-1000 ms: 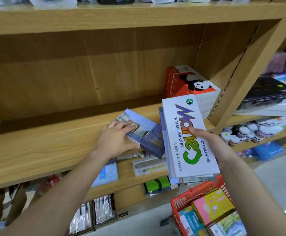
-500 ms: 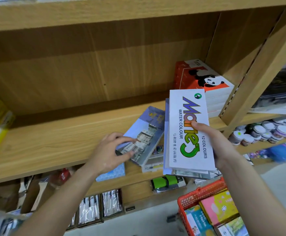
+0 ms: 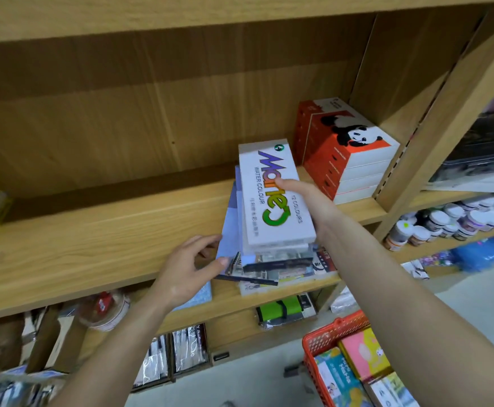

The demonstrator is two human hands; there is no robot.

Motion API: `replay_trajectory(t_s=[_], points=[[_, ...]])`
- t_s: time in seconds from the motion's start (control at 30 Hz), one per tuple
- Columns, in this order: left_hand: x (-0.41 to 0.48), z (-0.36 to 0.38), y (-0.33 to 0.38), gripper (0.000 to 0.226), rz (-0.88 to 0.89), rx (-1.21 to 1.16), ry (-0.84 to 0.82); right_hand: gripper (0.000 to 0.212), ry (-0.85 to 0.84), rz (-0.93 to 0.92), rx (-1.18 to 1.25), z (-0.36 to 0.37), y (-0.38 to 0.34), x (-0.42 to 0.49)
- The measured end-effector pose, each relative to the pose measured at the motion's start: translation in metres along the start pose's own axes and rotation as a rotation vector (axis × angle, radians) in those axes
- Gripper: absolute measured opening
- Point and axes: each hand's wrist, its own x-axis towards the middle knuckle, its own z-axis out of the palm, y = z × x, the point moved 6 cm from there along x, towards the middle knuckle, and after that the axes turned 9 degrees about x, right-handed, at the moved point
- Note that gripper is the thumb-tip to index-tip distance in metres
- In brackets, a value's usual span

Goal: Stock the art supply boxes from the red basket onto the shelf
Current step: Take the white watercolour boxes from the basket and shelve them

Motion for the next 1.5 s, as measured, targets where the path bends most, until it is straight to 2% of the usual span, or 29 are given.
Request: replay_trajectory(t_s=[0.07,0.2,0.33,0.4,0.53,0.67,0.77,0.87,0.97,1.03,1.2,1.3,1.4,1.5], points=[[-0.002,0.001,0.002,0.077,0.017,0.002,-0.019,0.025,0.019,0.008,-0.052,0.007,-0.002,0.010],[0.000,0.005,0.008,0.102,0.015,0.106,-0.020,0.048,0.042,0.035,-0.169,0.009,0.000,0.015],[0.002,0.011,0.016,0.116,0.003,0.238,0.016,0.048,0.038,0.060,-0.267,0.000,0.002,0.012],[0.000,0.016,0.021,0.116,0.004,0.248,0.059,0.051,0.041,0.093,-0.304,-0.007,0.005,0.008],[-0.001,0.031,0.028,0.114,-0.023,0.283,0.123,0.043,0.107,0.069,-0.457,-0.021,-0.001,0.005],[0.012,0.044,0.039,0.113,-0.044,0.251,0.133,0.035,0.188,-0.084,-0.369,-0.036,-0.015,0.006],[0.028,0.056,0.054,0.109,-0.038,0.270,0.103,0.051,0.271,-0.172,-0.245,-0.052,-0.010,-0.003],[0.051,0.065,0.062,0.101,-0.048,0.239,0.102,0.042,0.354,-0.279,-0.194,-0.076,0.006,-0.017],[0.082,0.074,0.064,0.108,-0.110,0.193,0.043,0.033,0.393,-0.378,-0.257,-0.091,0.017,-0.026],[0.102,0.078,0.068,0.108,-0.128,0.177,0.049,0.023,0.377,-0.480,-0.415,-0.089,0.011,-0.029],[0.137,0.088,0.075,0.117,-0.200,0.161,0.050,0.050,0.321,-0.660,-0.852,-0.087,0.000,-0.024],[0.141,0.092,0.075,0.104,-0.188,0.136,0.054,0.061,0.507,-0.660,-1.091,-0.095,0.003,-0.021],[0.139,0.093,0.074,0.096,-0.160,0.112,0.077,0.059,0.583,-0.682,-1.049,-0.099,0.004,-0.023],[0.141,0.096,0.076,0.095,-0.140,0.001,0.042,0.069,0.462,-0.621,-0.994,-0.101,0.014,-0.018]])
